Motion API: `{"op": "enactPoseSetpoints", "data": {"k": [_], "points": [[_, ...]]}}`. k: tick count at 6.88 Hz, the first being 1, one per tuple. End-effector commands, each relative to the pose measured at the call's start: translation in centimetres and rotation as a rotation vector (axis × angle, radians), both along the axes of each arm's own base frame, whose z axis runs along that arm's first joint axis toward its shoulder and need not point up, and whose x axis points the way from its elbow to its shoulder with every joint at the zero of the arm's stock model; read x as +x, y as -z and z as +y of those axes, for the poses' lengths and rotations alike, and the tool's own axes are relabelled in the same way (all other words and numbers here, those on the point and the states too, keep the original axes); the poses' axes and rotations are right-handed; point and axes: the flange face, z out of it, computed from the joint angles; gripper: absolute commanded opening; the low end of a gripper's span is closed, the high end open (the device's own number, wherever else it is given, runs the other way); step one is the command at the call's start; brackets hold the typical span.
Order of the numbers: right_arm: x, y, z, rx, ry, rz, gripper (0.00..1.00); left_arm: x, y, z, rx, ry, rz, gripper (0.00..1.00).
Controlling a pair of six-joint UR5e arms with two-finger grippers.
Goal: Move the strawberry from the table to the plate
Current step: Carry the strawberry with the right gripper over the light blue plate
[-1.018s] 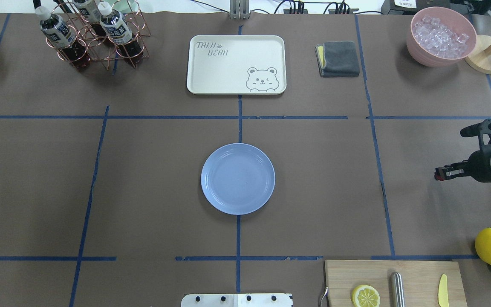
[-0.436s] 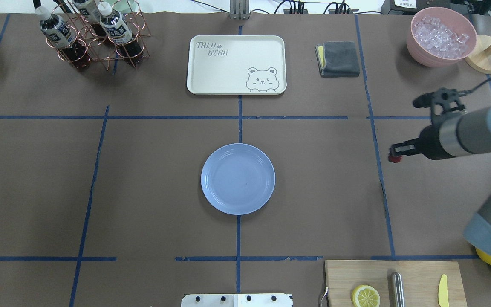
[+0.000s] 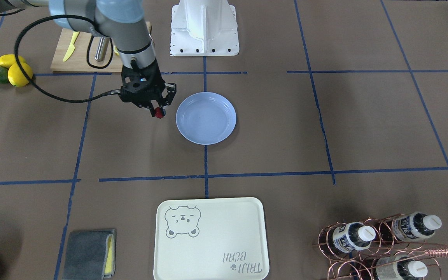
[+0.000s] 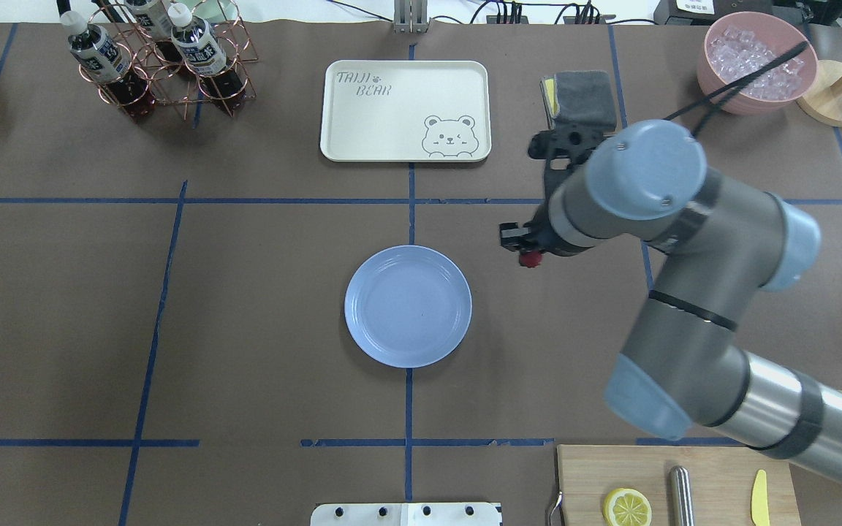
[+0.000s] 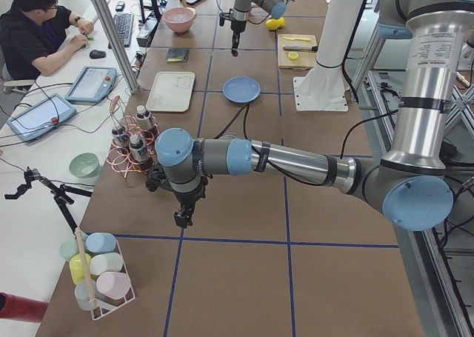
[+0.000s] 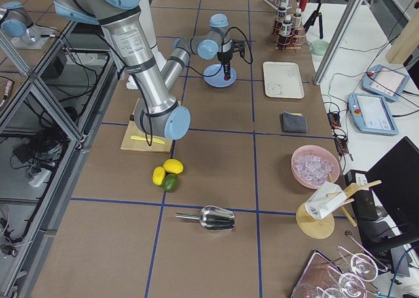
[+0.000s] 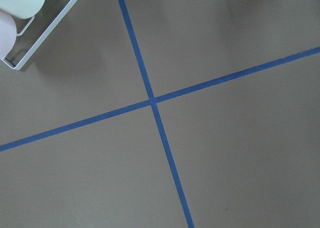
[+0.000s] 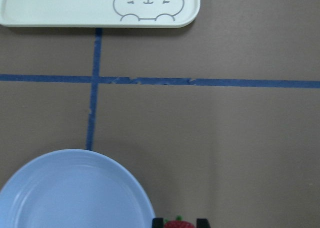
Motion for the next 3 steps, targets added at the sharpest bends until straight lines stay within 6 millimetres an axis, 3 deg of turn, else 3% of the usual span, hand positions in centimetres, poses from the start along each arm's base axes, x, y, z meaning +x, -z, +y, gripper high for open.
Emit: {"op": "enactPoseSetpoints", "data": {"k": [1,3], "points": [[-8.8,3.7,1.2,-0.035,-0.046,0.034,0.0,0.0,0.1,0.0,0.002,0.0,0.0,1.0],[-13.6,2.4,2.2,-0.054,-0.078,0.096,0.0,0.0,0.1,0.0,0.002,0.0,0.0,1.0]]}}
